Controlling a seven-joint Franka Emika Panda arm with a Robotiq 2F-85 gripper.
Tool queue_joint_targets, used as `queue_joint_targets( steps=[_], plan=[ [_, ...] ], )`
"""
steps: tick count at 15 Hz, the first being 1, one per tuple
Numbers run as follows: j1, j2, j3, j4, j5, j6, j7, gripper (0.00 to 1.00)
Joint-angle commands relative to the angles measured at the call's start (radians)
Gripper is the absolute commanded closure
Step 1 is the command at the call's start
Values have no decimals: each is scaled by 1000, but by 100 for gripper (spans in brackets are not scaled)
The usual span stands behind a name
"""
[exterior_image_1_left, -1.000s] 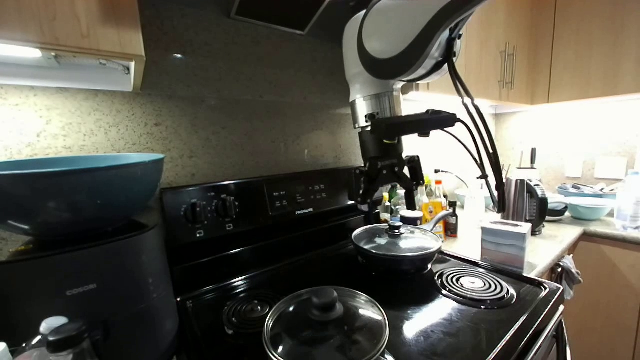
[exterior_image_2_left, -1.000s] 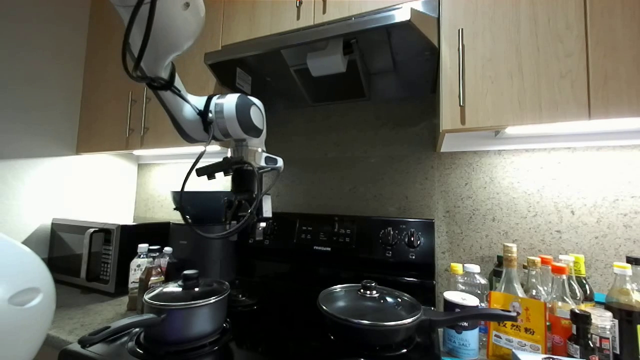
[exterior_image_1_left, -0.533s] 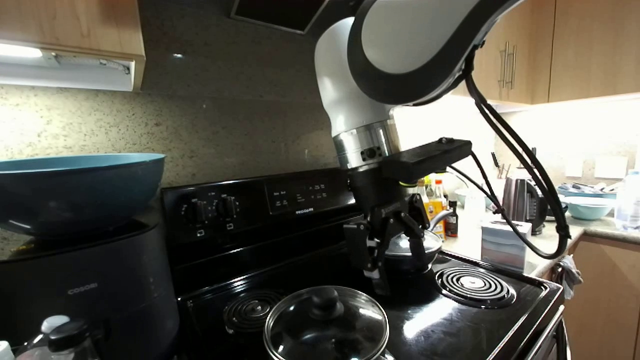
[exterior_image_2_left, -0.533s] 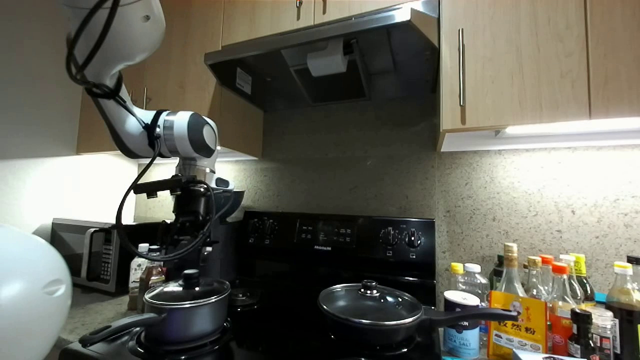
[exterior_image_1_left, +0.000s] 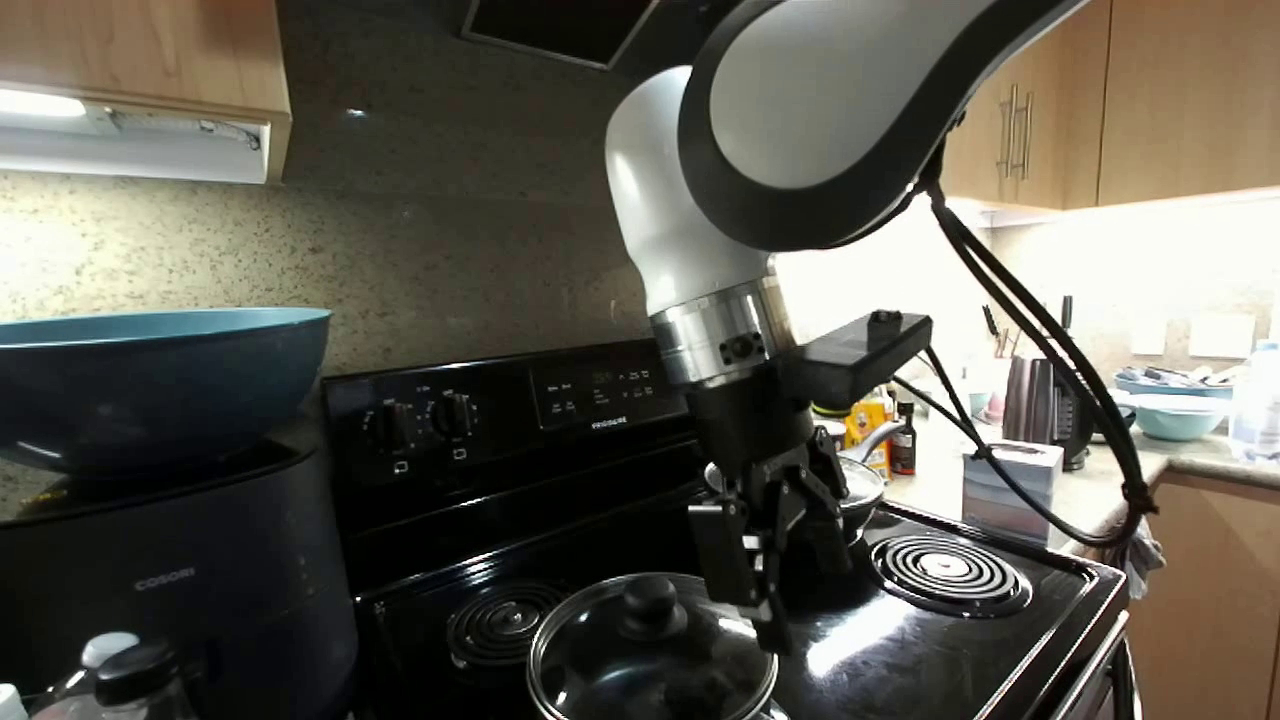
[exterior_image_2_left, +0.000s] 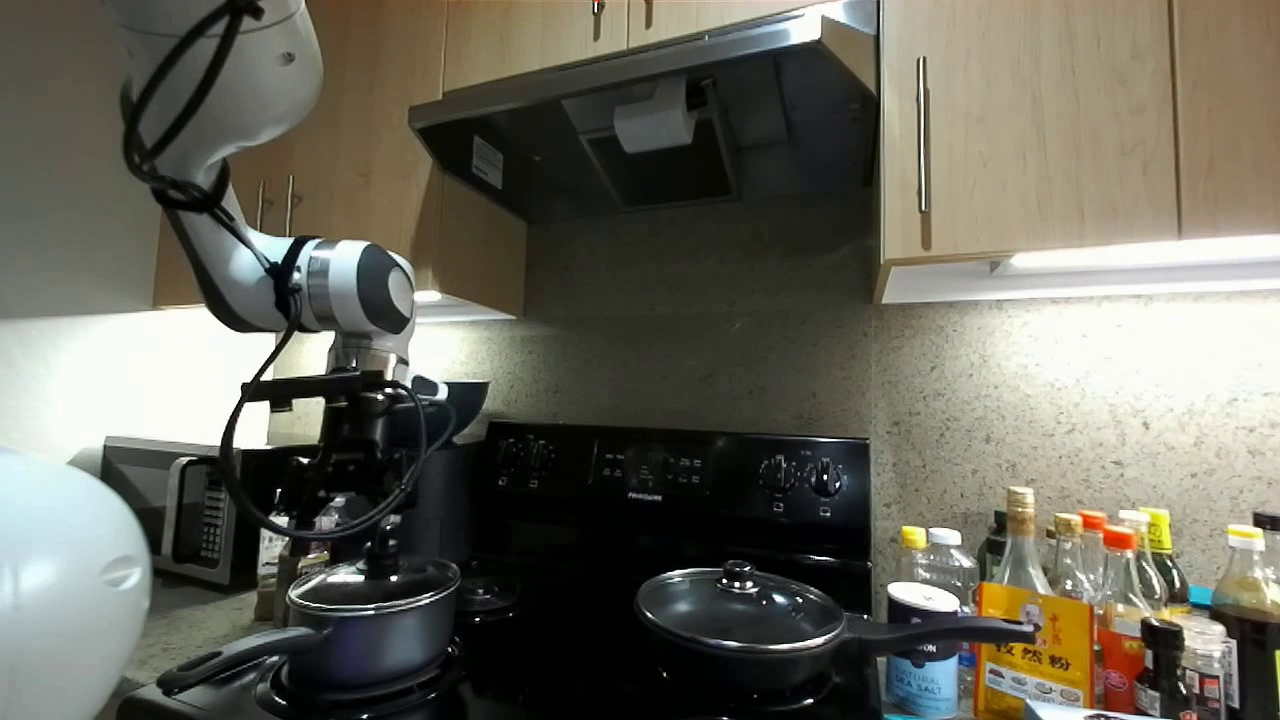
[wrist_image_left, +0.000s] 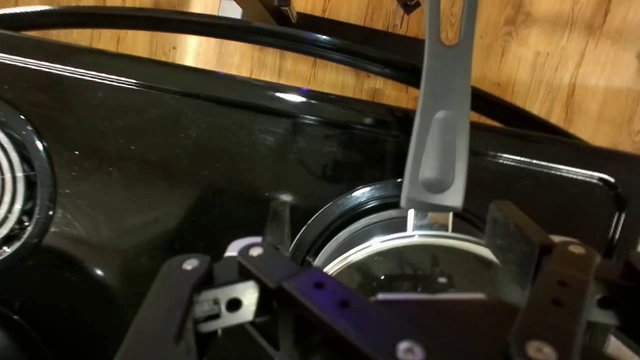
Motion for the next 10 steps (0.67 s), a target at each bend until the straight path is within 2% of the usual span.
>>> queue_joint_targets(
  steps=[1, 10],
  plan=[
    [27, 46, 23, -32, 40, 41, -122, 0],
    [40, 181, 29, -51, 3, 158, -190, 0]
  ],
)
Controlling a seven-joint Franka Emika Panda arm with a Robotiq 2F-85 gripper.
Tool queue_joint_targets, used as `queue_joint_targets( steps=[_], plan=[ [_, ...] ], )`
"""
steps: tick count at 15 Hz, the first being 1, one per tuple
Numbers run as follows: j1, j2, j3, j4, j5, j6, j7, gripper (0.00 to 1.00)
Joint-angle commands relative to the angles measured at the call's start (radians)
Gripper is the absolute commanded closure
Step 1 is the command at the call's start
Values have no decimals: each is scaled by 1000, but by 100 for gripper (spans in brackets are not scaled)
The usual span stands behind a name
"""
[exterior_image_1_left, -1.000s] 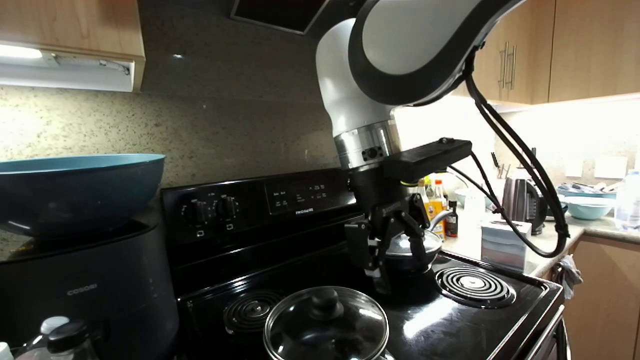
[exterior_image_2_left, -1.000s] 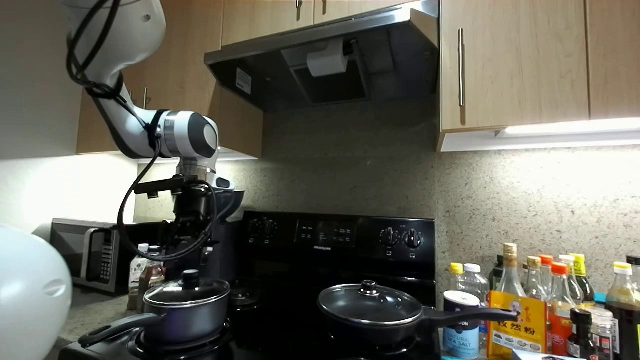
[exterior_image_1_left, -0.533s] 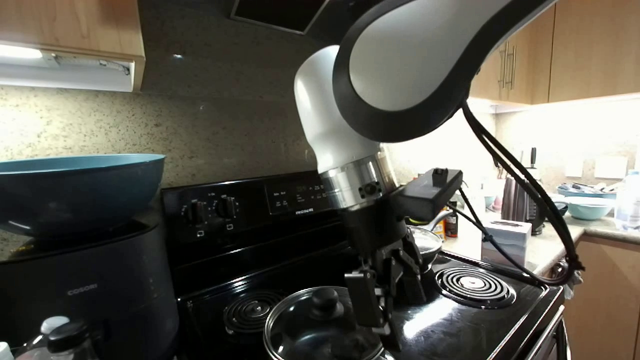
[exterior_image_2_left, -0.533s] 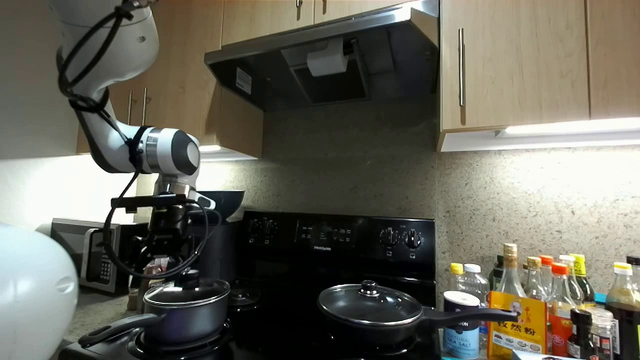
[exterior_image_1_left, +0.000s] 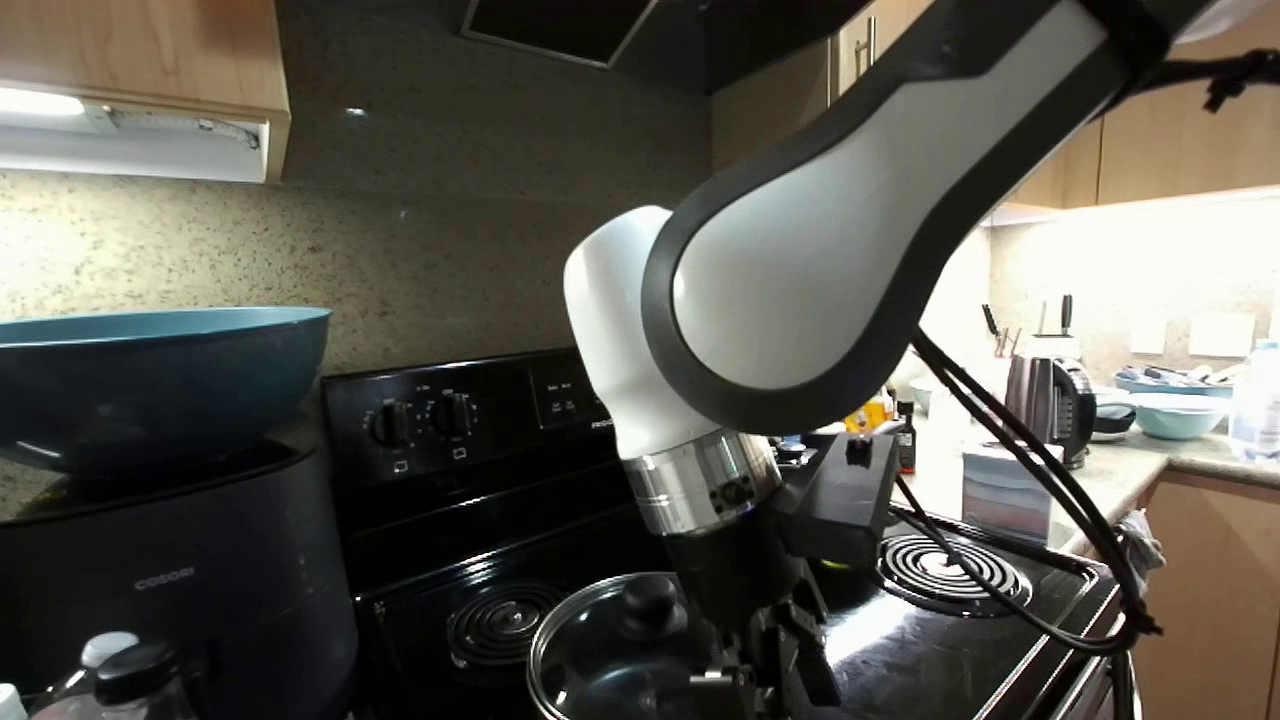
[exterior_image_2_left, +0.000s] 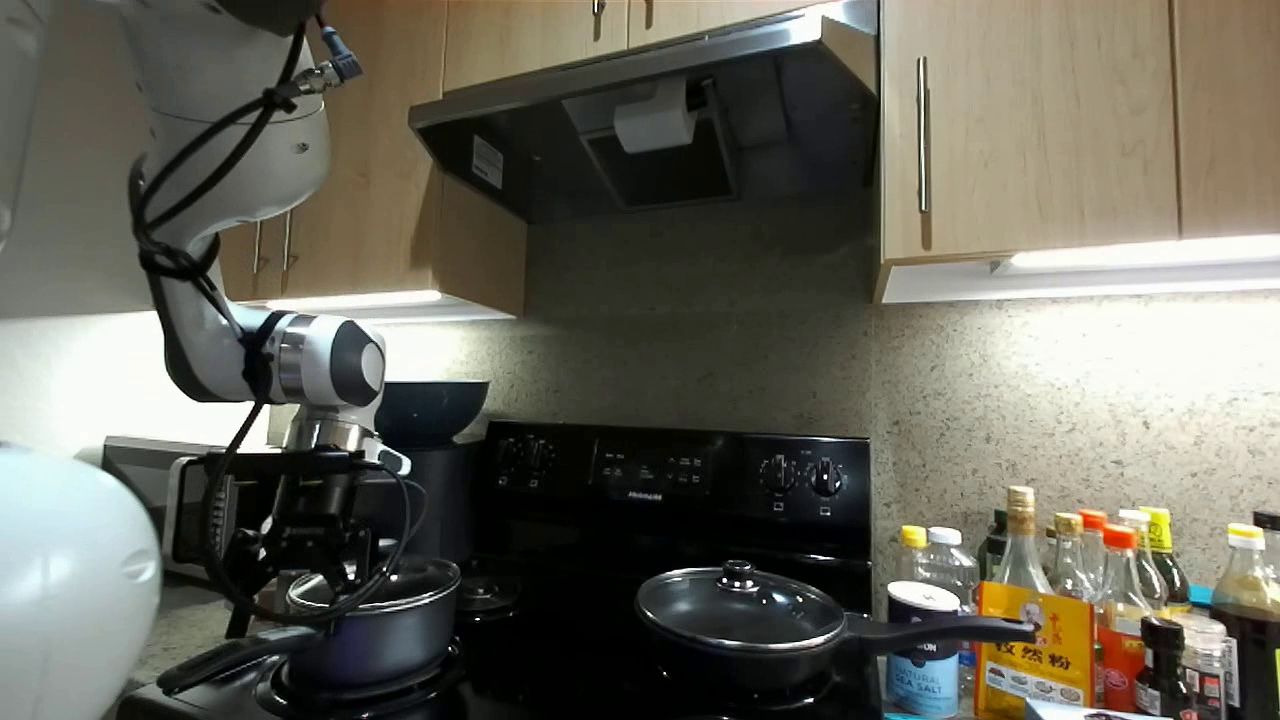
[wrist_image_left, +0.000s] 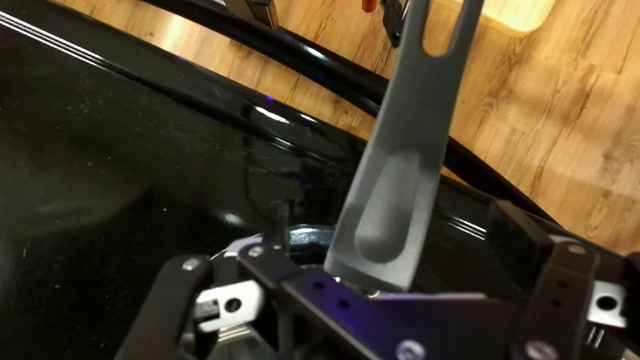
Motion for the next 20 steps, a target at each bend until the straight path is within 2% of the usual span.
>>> queue_joint_targets(
  steps=[1, 2, 3, 4, 9, 15, 17, 20],
  plan=[
    [-3, 32, -4, -13, -15, 55, -36, 0],
    [-3, 42, -6, -11, -20, 67, -33, 0],
    [-3, 49, -8, -10, -20, 74, -30, 10],
    [-4, 56, -10, -8, -18, 78, -28, 26],
    [-10, 63, -23, 0, -11, 75, -14, 59],
    [-17, -2, -40, -30, -11, 78, 7, 96],
    [-20, -40, -47, -51, -14, 86, 22, 100],
    [-28, -105, -60, -86, -26, 90, 57, 100]
  ],
)
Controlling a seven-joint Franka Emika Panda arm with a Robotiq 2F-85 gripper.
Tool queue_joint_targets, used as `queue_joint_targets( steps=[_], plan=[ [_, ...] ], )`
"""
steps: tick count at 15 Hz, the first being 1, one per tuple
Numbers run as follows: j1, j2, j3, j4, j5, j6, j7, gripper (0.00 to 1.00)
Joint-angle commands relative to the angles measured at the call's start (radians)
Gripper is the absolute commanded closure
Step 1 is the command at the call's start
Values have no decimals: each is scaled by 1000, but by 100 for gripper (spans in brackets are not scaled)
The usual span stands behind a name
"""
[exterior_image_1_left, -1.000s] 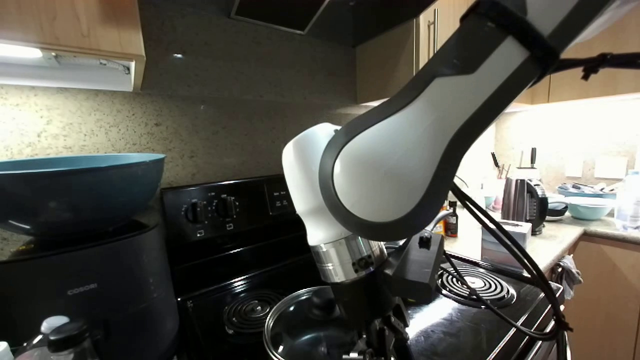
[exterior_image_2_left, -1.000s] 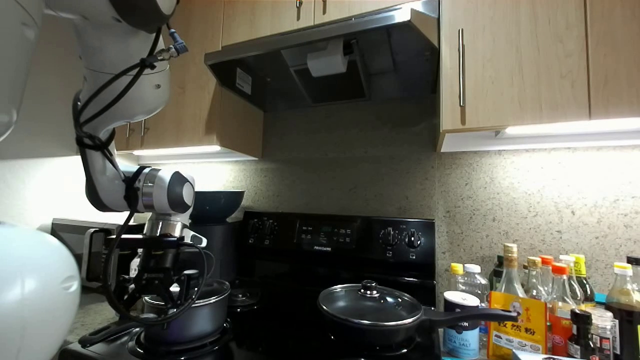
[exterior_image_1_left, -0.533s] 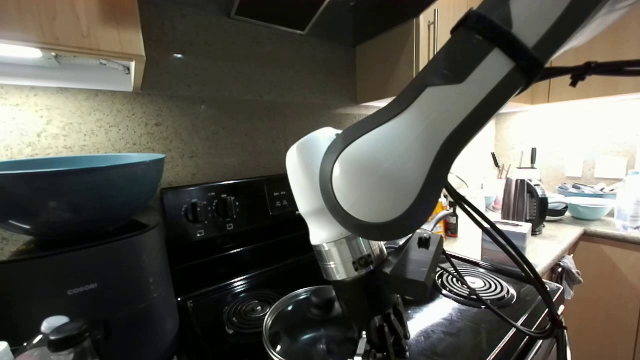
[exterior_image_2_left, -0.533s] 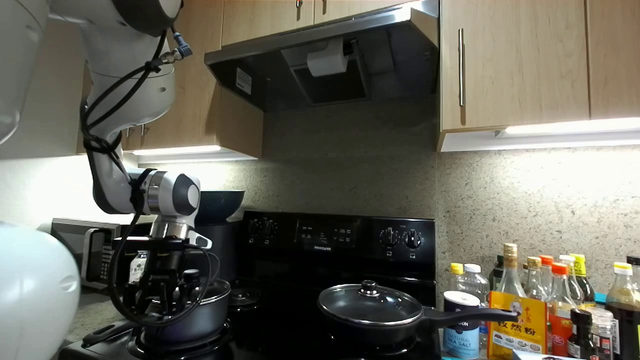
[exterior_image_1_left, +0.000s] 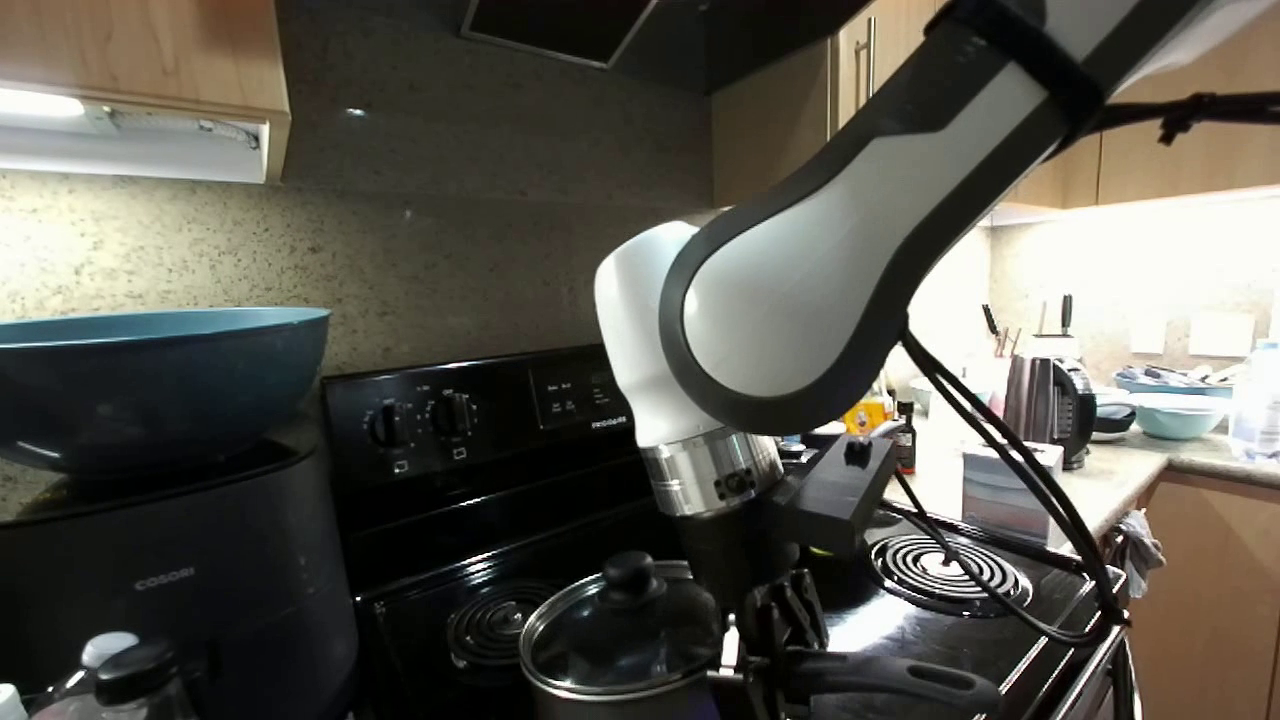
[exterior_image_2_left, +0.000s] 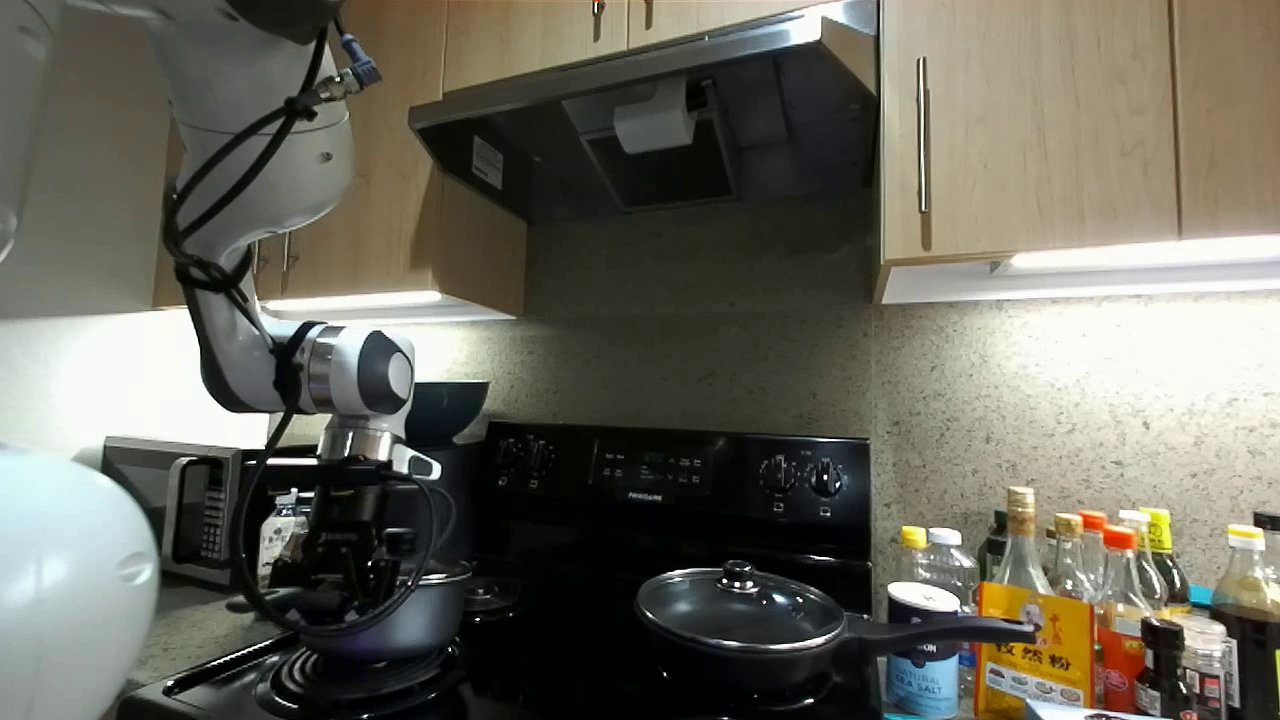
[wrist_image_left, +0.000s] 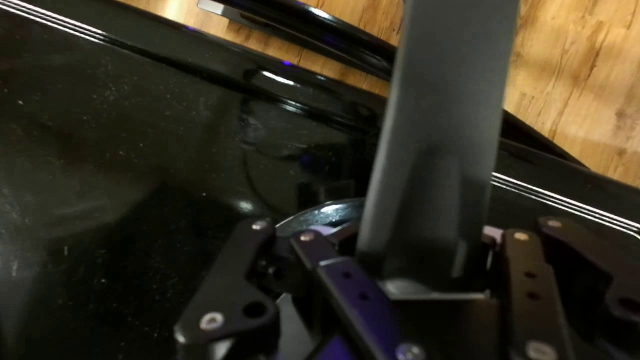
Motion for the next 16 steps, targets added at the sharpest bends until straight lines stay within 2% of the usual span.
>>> queue_joint_targets(
  steps=[1, 5, 8, 11, 16],
  plan=[
    [-21, -129, -4, -88, -28, 36, 56, 100],
    [-39, -177, -7, -122, -47, 35, 86, 100],
    [-65, -198, -16, -152, -107, 30, 129, 100],
    [-107, -207, -42, -188, -145, 25, 160, 100],
    [-172, -210, -102, -240, -123, 12, 155, 100]
  ],
)
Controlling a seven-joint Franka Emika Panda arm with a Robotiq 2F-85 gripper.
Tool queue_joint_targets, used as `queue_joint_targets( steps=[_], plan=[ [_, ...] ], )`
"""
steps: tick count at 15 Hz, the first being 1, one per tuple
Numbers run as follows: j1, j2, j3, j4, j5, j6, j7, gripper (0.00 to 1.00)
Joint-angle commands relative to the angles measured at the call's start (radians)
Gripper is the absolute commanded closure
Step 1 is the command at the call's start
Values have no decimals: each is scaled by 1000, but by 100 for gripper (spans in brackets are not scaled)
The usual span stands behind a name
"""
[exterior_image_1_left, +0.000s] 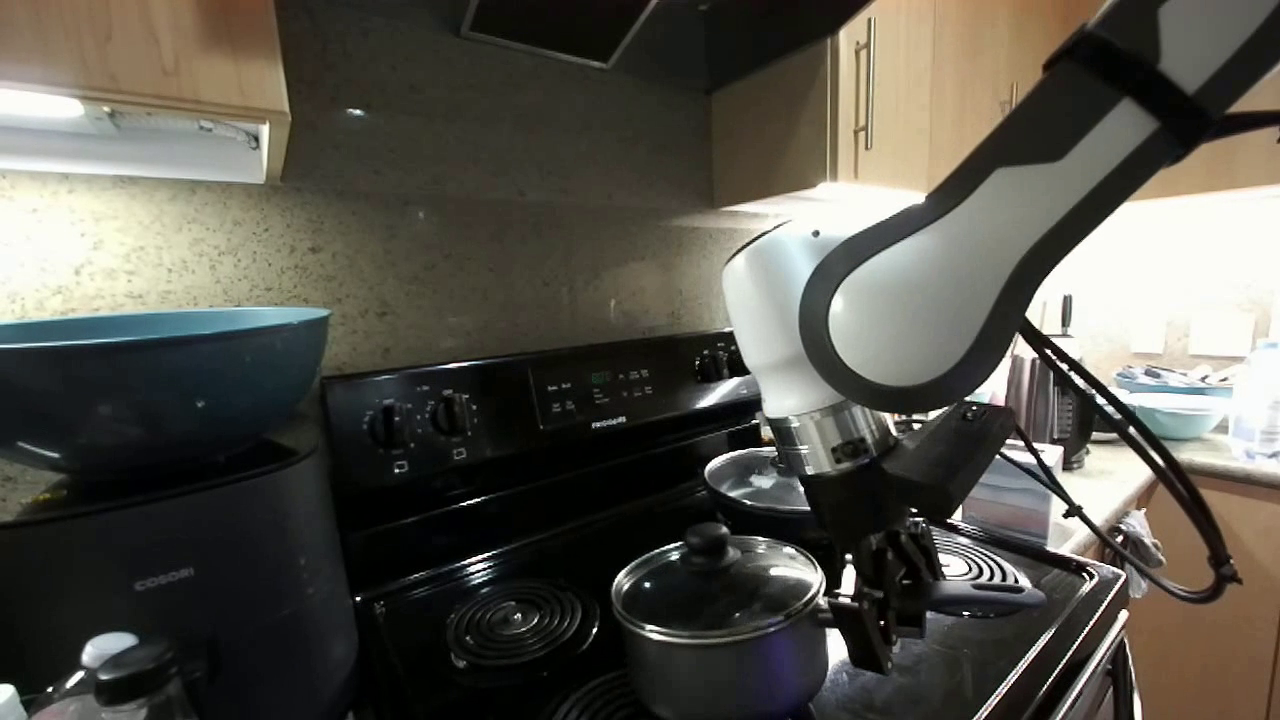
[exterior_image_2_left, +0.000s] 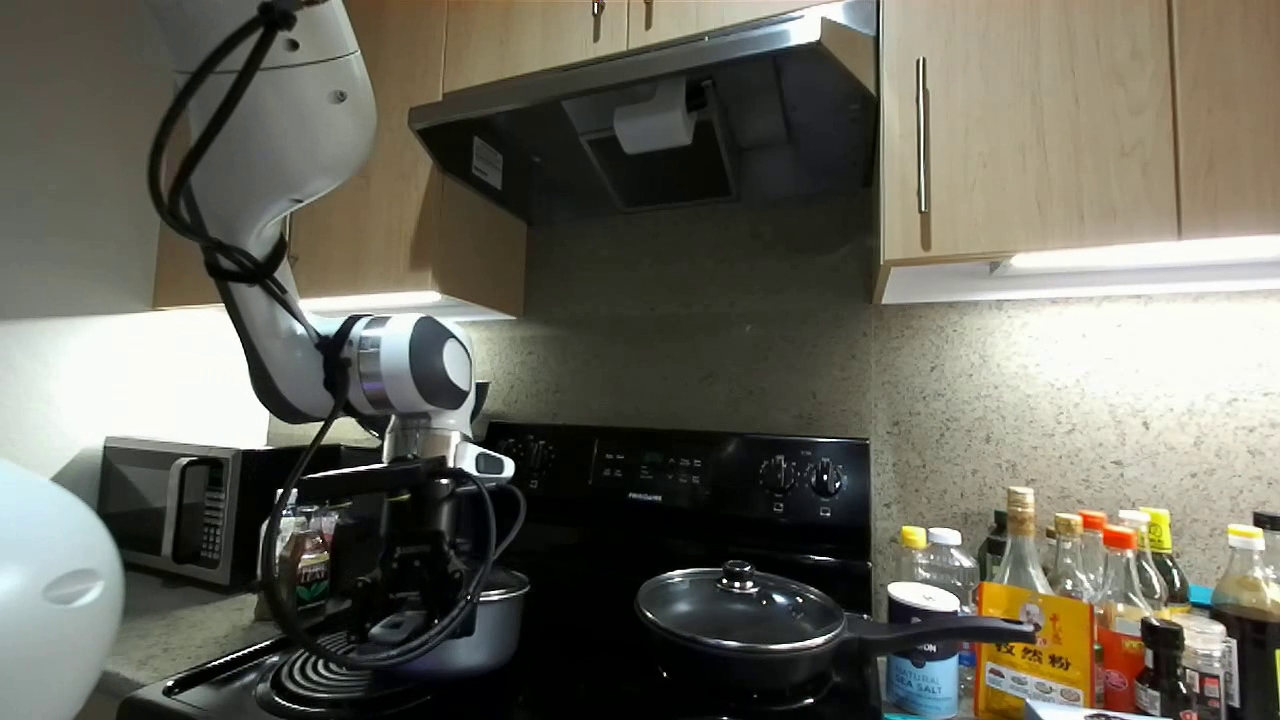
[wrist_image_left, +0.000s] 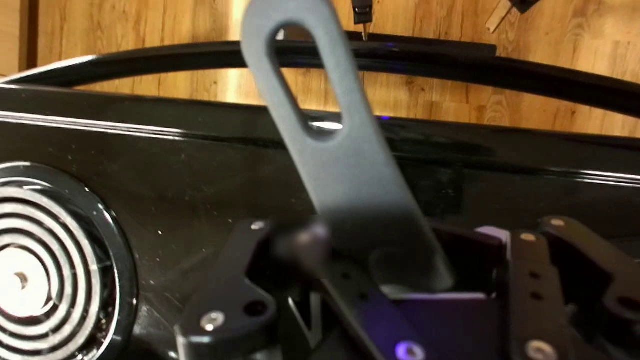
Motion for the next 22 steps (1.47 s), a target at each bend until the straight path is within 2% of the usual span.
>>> queue_joint_targets(
  steps=[1, 6, 11, 12, 15, 16, 17, 22],
  plan=[
    [-51, -53, -35, -65, 0, 0, 34, 100],
    [-86, -52, -70, -95, 19, 5, 26, 100],
    [-76, -37, -72, -93, 53, -32, -48, 100],
    [-85, -6, -71, -77, 19, -7, -6, 100],
    [-83, -6, -68, -78, 29, -11, -14, 100],
    [-77, -2, -62, -71, 27, -19, -15, 75],
    [-71, 9, -57, -60, 28, -38, -24, 75],
    [-63, 78, -45, -23, 26, -62, -4, 45]
  ],
)
